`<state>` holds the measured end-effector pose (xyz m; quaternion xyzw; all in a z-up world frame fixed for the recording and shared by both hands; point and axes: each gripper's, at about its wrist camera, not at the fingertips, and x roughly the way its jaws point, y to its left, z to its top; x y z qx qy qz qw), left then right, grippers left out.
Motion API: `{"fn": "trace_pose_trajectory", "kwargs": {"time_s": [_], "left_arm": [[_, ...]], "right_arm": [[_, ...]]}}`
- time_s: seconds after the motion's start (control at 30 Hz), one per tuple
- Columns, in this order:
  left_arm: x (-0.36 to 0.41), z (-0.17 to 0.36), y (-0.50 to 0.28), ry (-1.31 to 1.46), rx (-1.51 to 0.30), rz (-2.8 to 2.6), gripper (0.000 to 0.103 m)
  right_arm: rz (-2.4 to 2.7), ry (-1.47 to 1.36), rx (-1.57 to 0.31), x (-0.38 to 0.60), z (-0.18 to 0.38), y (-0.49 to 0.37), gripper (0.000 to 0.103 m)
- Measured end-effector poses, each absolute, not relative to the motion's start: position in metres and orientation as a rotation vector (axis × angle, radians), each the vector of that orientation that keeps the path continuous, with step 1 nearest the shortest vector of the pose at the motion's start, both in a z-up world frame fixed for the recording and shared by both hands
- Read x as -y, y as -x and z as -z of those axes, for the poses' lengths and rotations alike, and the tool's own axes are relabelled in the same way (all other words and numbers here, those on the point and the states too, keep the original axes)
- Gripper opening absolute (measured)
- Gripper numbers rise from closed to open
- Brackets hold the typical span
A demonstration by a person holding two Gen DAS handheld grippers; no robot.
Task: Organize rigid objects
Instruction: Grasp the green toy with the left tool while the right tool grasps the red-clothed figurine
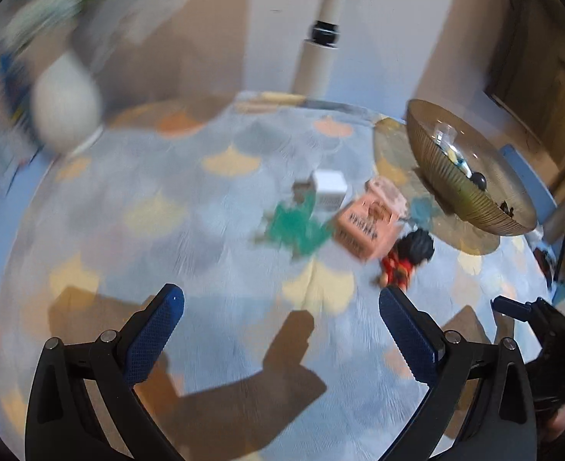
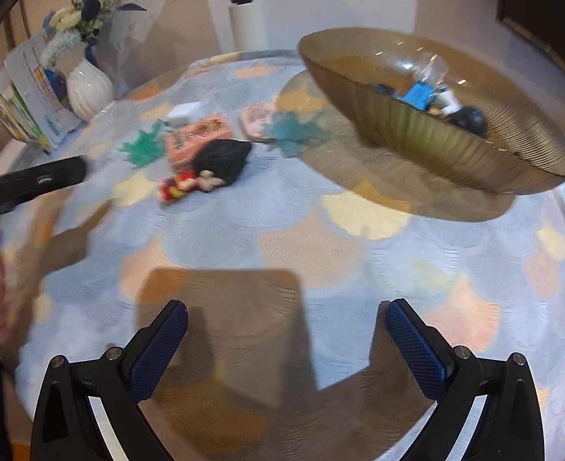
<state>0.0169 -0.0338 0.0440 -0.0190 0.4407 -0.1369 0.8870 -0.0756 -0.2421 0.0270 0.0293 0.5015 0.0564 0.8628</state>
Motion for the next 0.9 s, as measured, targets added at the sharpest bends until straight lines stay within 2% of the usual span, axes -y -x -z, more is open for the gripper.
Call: {"fn": "trace_pose_trajectory", "kwargs": {"time_s": [0.1,0.27,0.3,0.4,0.47,0.53,0.6,0.67,0.9], "left_arm": [[0.048,-0.041,-0.046,-0.036,-0.929,0.358,0.100],[0.064,-0.017,-0.087,-0.068,-0.956,0.374,0.095],[0.065,-0.013,-0.091,-0.060,-0.963,0.377,0.081],[0.063,-0.011,-0.090,-0.064,-0.948,0.393,0.057],[0.065,-0.012,-0.085,-0.088,-0.936,0.417,0.047],[0.063,-0.013,-0.083,-0.068,-0.930,0.450,0.047],[0.063,-0.014,-0.081,-0.076,-0.922,0.432,0.046],[0.058,-0.015,-0.078,-0.068,-0.918,0.408,0.046],[0.046,-0.029,-0.034,-0.027,-0.873,0.440,0.046]], "right_arm": [[-0.260,-0.239,-1.040,0.245,-0.040,0.063,0.103],[-0.242,-0.253,-1.091,0.232,-0.029,0.025,0.103],[-0.235,-0.249,-1.077,0.230,-0.029,0.021,0.103],[-0.252,-0.232,-1.066,0.218,-0.029,0.006,0.103],[-0.215,-0.194,-1.053,0.208,-0.027,-0.005,0.103],[-0.182,-0.147,-1.026,0.200,-0.026,-0.012,0.103],[-0.168,-0.116,-0.982,0.194,-0.024,-0.011,0.098],[-0.155,-0.068,-0.966,0.191,-0.026,-0.008,0.064],[-0.298,-0.157,-0.915,0.208,-0.038,0.033,0.063]]}}
